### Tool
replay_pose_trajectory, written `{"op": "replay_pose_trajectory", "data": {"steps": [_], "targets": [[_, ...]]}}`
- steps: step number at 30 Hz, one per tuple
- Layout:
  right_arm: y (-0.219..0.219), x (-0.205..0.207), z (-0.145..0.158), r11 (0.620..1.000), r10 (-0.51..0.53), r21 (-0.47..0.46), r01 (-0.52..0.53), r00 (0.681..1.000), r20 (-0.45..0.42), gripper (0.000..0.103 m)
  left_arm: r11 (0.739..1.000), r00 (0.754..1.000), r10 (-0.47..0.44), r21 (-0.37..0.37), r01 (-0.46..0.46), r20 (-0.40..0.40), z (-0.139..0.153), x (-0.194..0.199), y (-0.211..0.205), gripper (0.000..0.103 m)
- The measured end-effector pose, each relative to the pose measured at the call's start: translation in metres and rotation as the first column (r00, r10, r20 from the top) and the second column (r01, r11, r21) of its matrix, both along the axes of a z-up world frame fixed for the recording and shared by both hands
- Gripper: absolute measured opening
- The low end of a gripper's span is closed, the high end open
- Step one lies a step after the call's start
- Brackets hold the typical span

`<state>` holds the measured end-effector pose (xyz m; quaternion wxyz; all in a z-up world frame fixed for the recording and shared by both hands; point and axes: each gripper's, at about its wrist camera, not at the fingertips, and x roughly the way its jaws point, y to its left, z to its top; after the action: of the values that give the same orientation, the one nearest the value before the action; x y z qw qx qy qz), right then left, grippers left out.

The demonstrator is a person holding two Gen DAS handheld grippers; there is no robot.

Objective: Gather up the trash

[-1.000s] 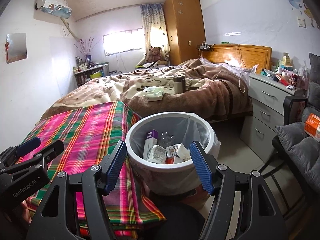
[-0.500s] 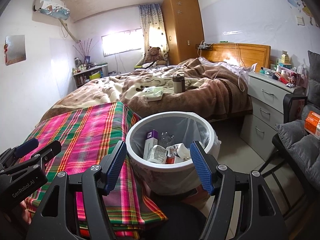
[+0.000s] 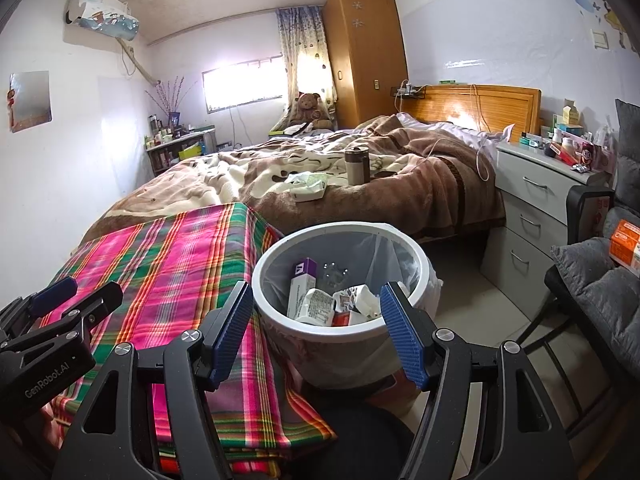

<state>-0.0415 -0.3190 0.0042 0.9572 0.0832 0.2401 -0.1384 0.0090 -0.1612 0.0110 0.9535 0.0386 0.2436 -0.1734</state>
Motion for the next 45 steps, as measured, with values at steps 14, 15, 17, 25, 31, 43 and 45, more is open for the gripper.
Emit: {"op": "replay_pose_trajectory", "data": {"steps": [14, 15, 17, 25, 31, 43, 45], "targets": [[0.0015, -0.0005, 0.0000, 1.000, 0.003, 0.002, -0.003, 1.000, 0.000, 0.068, 1.000, 1.000, 0.001, 0.000, -0.001, -0.001, -0.0003, -0.0008, 0.0002, 0.074], [0.0017, -0.0002, 0.0000, 1.000, 0.003, 0.002, -0.003, 1.000, -0.001, 0.068, 1.000, 1.000, 0.001, 0.000, -0.001, -0.001, -0.0002, -0.0006, 0.0001, 0.074], [0.0018, -0.0003, -0.0005, 1.000, 0.002, 0.002, -0.002, 1.000, -0.001, 0.068, 1.000, 1.000, 0.001, 0.000, -0.001, -0.001, -0.0003, -0.0006, 0.0004, 0.074], [0.0018, -0.0005, 0.0001, 1.000, 0.002, 0.002, -0.002, 1.000, 0.001, 0.068, 1.000, 1.000, 0.002, 0.000, -0.002, 0.001, -0.0001, -0.0006, 0.0001, 0.074], [0.0020, -0.0005, -0.0004, 1.000, 0.001, 0.003, -0.001, 1.000, -0.001, 0.068, 1.000, 1.000, 0.004, 0.002, -0.004, -0.001, -0.0002, -0.0005, 0.0008, 0.074], [0.0026, -0.0005, -0.0001, 1.000, 0.001, 0.003, -0.001, 1.000, -0.001, 0.068, 1.000, 1.000, 0.007, 0.003, -0.007, 0.002, 0.0016, -0.0009, 0.0008, 0.074], [0.0023, -0.0002, -0.0002, 1.000, 0.001, 0.004, -0.001, 1.000, -0.001, 0.068, 1.000, 1.000, 0.004, 0.003, -0.004, 0.001, 0.0013, -0.0006, 0.0014, 0.074]]}}
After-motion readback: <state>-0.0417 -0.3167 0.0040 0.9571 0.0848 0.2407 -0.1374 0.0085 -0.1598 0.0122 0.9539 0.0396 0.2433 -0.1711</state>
